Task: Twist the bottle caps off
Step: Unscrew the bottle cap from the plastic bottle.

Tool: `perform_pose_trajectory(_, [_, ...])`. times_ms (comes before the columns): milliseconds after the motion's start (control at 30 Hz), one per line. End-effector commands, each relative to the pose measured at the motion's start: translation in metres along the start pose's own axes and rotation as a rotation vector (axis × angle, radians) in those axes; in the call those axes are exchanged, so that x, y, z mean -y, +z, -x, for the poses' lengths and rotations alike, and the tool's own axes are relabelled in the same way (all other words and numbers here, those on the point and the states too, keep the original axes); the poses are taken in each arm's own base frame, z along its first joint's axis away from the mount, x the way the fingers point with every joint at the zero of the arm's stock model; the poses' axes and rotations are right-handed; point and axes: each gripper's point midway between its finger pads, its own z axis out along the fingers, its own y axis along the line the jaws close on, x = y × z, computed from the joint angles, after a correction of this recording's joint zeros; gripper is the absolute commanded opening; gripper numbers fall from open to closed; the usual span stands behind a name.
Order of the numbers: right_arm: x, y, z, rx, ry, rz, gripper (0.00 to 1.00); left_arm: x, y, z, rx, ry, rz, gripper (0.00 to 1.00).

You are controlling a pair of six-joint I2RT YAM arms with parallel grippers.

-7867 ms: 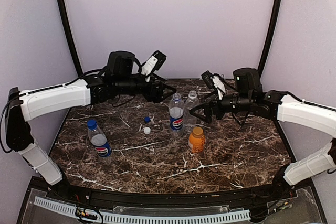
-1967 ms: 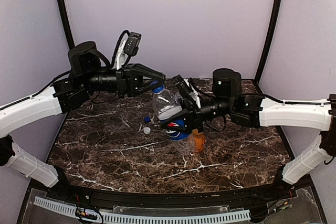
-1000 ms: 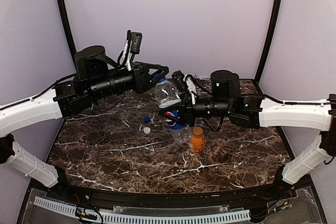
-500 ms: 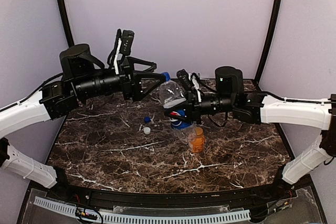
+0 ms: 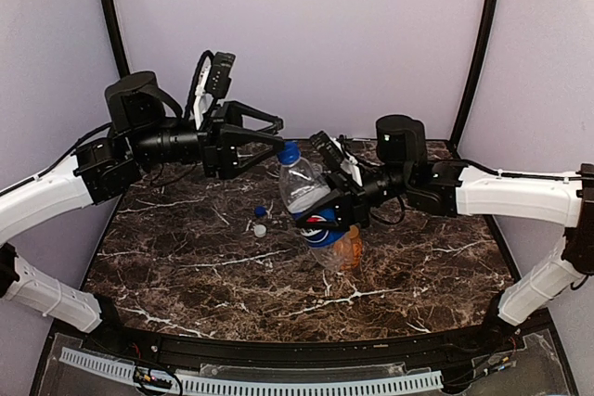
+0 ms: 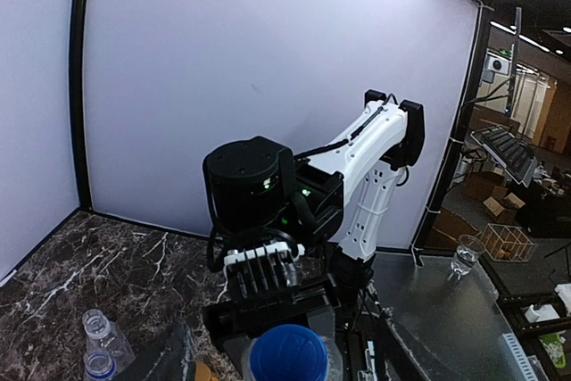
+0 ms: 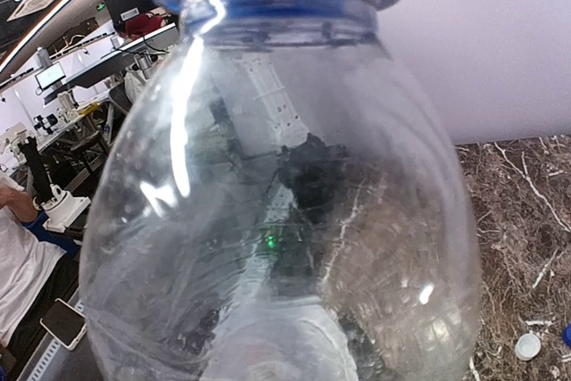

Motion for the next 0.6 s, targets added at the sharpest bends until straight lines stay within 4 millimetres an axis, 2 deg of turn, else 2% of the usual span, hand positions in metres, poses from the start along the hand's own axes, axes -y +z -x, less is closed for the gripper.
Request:
perform_pose_trajectory(0, [-0.012,0.003,0.012,0.018,-0.034,0.084,0.1,0.021,0.006,0.012,0.013,-0.006,-0.152,0.66])
perform_pose_trajectory(133, [-0.011,0.006,0.01,0.014,-0.026,0.09,0.1,0.023,0.012,0.01,0.007,-0.039,-0.193,0.59])
perform_pose_trajectory(233, [-0.01,0.007,0.01,0.014,-0.022,0.085,0.1,0.023,0.015,0.007,0.001,-0.055,-0.214,0.5])
perform_pose_trajectory(567, [-0.007,0.007,0.011,0.017,-0.022,0.067,0.09,0.02,0.017,-0.003,-0.015,-0.092,-0.213,0.37])
